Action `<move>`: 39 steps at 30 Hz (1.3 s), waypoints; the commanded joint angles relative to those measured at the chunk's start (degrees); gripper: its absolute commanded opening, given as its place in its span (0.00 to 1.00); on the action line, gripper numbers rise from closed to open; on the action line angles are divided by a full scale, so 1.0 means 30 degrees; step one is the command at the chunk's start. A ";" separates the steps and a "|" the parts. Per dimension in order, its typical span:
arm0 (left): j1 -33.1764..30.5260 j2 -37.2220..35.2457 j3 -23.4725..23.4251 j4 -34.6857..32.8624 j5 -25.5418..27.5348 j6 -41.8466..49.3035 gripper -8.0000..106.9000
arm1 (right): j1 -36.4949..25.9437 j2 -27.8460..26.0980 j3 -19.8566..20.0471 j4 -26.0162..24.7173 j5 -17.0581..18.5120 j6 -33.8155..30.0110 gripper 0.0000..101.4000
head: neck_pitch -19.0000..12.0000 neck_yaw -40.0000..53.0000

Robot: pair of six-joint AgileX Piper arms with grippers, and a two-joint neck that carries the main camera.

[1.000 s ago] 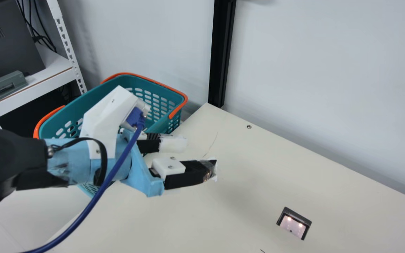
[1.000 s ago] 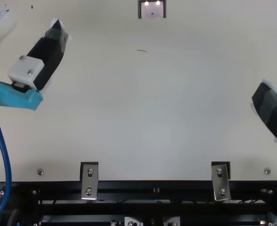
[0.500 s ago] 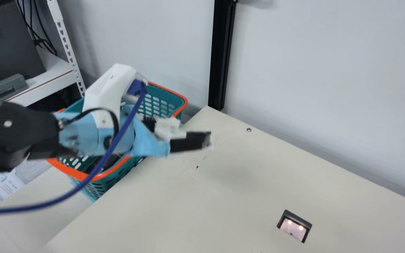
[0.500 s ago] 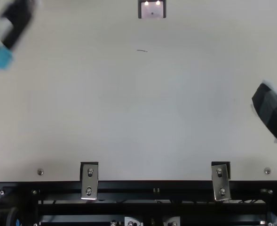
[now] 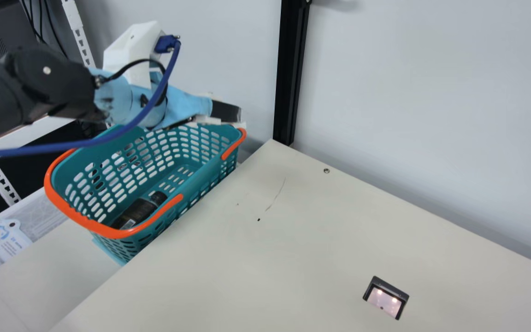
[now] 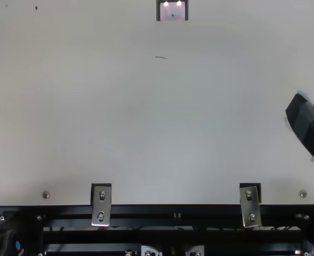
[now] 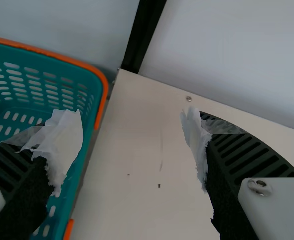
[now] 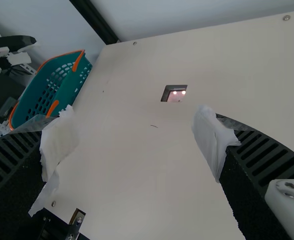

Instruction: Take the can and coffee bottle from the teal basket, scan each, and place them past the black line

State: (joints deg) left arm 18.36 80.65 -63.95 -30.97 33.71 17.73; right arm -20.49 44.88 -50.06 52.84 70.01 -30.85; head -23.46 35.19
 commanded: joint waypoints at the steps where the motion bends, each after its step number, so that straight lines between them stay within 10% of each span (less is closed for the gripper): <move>1: 0.0176 0.1316 -0.1602 0.2189 0.0691 -0.1449 0.85 | 0.0000 0.0000 0.0000 0.0000 0.0000 0.0000 1.00 | -0.0464 0.0220; 22: 0.1734 0.9564 -0.9500 1.0084 0.6530 -0.4877 0.85 | 0.0000 0.0000 0.0000 0.0000 0.0000 0.0000 1.00 | -0.0464 0.0220; 39: 0.2971 1.2199 -0.9786 1.2719 0.7796 -0.1811 0.85 | 0.0000 0.0000 0.0000 0.0000 0.0000 0.0000 1.00 | -0.0464 0.0220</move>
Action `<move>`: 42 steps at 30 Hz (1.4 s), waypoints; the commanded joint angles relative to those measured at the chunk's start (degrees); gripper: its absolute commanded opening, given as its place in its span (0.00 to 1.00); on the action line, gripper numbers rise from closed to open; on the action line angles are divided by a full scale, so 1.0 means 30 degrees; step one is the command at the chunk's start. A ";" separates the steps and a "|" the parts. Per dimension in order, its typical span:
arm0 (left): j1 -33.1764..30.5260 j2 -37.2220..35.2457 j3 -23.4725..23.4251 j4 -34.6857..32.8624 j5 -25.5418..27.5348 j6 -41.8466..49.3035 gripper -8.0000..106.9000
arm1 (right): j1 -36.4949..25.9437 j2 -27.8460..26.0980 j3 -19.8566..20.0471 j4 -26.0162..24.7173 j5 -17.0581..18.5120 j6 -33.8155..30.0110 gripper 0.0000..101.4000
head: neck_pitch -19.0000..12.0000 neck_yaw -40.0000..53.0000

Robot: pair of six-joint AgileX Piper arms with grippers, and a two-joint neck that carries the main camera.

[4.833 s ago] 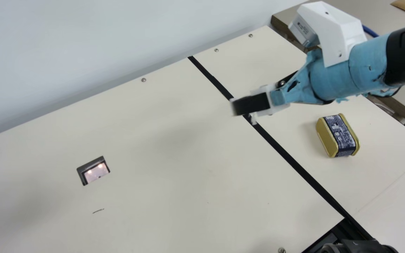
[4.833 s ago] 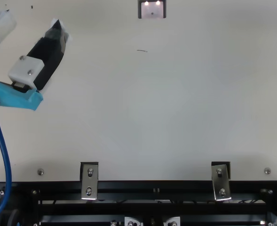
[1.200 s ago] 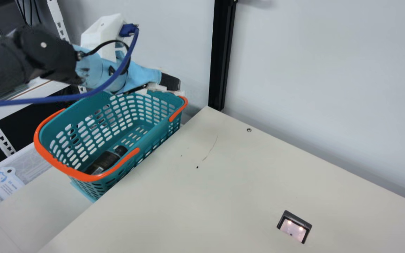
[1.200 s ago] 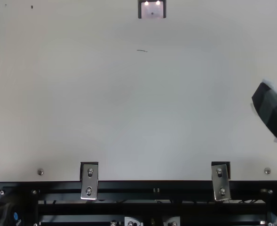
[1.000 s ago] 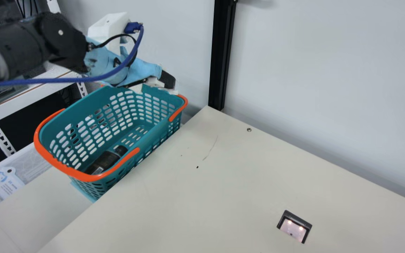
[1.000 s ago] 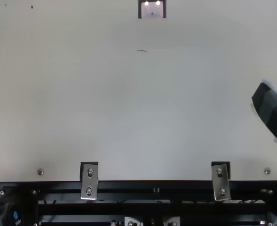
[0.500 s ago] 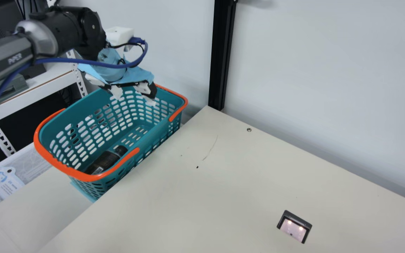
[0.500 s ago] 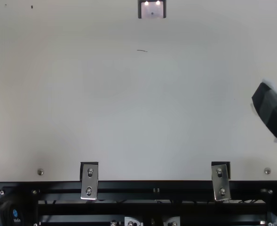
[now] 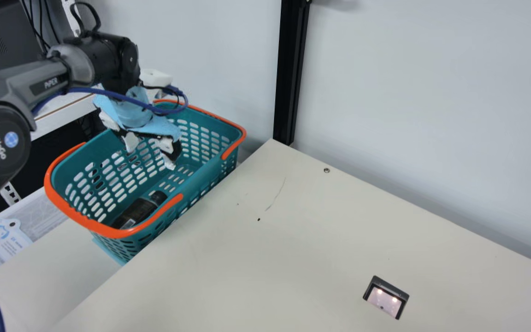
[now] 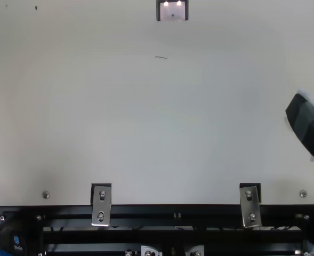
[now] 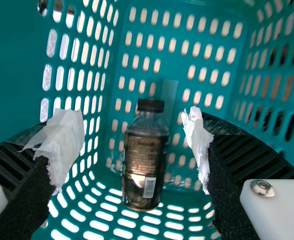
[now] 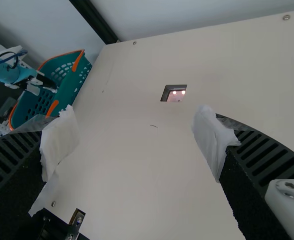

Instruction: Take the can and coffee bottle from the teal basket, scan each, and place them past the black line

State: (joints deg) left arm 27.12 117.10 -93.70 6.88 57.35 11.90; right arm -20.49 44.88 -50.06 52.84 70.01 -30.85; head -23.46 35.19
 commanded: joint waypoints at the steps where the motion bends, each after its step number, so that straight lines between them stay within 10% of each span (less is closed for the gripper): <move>1: 0.0118 0.0084 0.0268 0.0159 -0.0147 0.0278 0.85 | 0.0000 0.0000 0.0000 0.0000 0.0000 0.0000 1.00 | -0.0464 0.0220; 23: 0.2313 0.1366 0.4169 -0.2071 -0.3079 0.6452 0.85 | 0.0000 0.0000 0.0000 0.0000 0.0000 0.0000 1.00 | -0.0464 0.0220; 42: 0.2669 0.3923 0.3705 -0.3168 -0.3733 0.7073 0.85 | 0.0000 0.0000 0.0000 0.0000 0.0000 0.0000 1.00 | -0.0464 0.0220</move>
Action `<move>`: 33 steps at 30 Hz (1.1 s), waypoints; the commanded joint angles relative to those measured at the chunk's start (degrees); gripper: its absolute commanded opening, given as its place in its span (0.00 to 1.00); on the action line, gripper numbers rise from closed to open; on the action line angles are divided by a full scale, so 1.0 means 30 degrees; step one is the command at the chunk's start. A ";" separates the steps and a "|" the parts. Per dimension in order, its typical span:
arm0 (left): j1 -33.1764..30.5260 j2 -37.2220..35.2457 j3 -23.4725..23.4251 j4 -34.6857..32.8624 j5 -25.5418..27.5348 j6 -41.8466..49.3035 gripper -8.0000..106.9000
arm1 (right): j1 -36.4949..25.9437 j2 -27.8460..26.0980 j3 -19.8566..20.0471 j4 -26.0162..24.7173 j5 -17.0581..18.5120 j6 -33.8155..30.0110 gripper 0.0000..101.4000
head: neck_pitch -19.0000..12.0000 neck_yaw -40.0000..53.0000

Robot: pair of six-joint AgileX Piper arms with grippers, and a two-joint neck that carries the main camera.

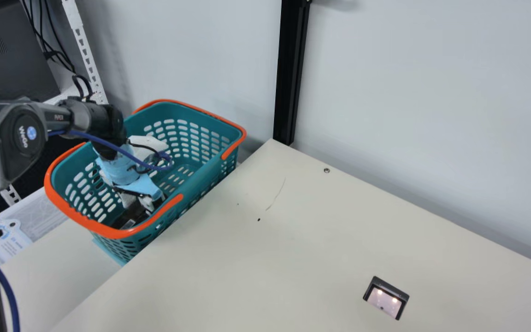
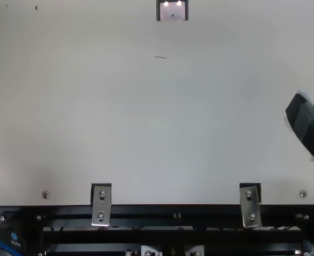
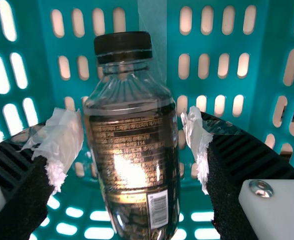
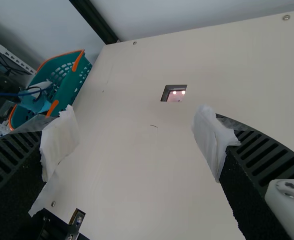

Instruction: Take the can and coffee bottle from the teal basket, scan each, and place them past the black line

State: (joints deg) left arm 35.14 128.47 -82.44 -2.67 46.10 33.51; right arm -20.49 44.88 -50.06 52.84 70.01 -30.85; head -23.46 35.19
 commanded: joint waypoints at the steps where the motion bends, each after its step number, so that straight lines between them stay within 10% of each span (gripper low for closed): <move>1: -0.0023 0.0272 -0.0106 0.0047 -0.0004 -0.0321 0.85 | 0.0000 0.0000 0.0000 0.0000 0.0000 0.0000 1.00 | -0.0464 0.0220; 6: -0.0050 0.0862 -0.0408 0.0121 -0.0325 -0.1310 0.85 | 0.0000 0.0000 0.0000 0.0000 0.0000 0.0000 1.00 | -0.0464 0.0220; 8: -0.0047 0.1028 -0.0556 -0.0060 -0.0585 -0.1755 0.16 | 0.0000 0.0000 0.0000 0.0000 0.0000 0.0000 1.00 | -0.0464 0.0220; 33: -0.1225 -0.8770 -0.1576 -0.9043 0.0425 -0.1904 0.16 | 0.0000 0.0000 0.0000 0.0000 0.0000 0.0000 1.00 | -0.0464 0.0220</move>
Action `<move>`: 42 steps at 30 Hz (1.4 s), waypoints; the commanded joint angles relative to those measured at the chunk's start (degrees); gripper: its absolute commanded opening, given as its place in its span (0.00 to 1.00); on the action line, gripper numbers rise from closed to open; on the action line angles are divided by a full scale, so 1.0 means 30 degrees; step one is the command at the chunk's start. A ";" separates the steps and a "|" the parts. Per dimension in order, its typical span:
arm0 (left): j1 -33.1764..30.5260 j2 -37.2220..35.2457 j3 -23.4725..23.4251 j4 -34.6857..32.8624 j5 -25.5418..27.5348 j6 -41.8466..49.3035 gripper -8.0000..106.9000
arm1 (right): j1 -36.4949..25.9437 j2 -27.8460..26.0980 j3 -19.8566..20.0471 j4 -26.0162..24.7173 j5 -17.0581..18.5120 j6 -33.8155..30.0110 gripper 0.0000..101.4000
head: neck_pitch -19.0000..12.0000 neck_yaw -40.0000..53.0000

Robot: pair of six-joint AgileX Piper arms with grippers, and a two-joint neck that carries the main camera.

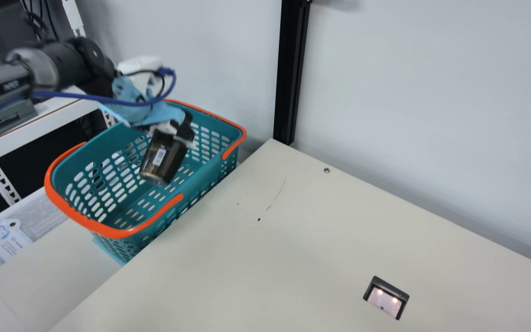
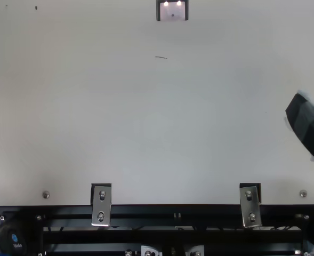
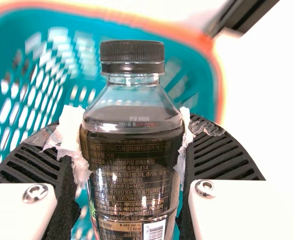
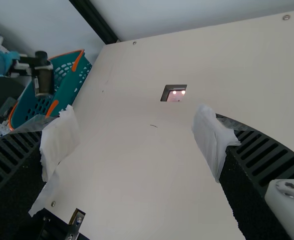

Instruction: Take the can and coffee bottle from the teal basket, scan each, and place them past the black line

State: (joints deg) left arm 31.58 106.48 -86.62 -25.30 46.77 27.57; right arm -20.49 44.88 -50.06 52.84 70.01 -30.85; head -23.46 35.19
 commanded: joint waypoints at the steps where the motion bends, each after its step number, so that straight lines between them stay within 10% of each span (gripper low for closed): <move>1: -0.0114 -0.1909 -0.0322 -0.2082 0.0383 0.0088 0.16 | 0.0000 0.0000 0.0000 0.0000 0.0000 0.0000 1.00 | -0.0464 0.0220; 17: -0.3522 -0.7499 0.1106 -0.6923 0.0451 -0.2709 0.16 | 0.0000 0.0000 0.0000 0.0000 0.0000 0.0000 1.00 | -0.0464 0.0220; 42: -1.2588 -1.2313 0.3096 -0.6784 -0.0506 -1.0556 0.16 | 0.0000 0.0000 0.0000 0.0000 0.0000 0.0000 1.00 | -0.0512 -0.8361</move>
State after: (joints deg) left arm -3.39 69.74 -77.31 -46.08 45.63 -1.69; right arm -20.49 44.88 -50.06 52.84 70.01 -30.85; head -23.46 11.44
